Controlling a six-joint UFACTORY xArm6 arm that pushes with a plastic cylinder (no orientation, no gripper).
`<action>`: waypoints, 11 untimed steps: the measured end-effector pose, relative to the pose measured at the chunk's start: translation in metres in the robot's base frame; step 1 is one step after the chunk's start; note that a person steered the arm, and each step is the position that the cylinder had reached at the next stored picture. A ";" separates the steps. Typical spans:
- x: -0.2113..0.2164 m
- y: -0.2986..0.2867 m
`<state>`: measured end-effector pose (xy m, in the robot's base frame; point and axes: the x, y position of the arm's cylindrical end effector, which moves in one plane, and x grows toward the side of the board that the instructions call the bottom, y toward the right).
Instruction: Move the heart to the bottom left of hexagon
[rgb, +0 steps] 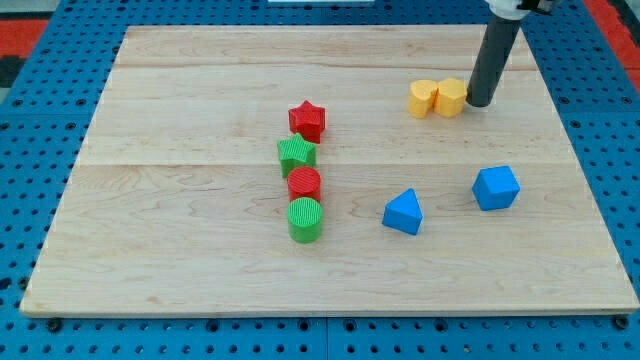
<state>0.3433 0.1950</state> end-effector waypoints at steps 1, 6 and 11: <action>-0.022 0.000; 0.018 -0.057; 0.033 -0.099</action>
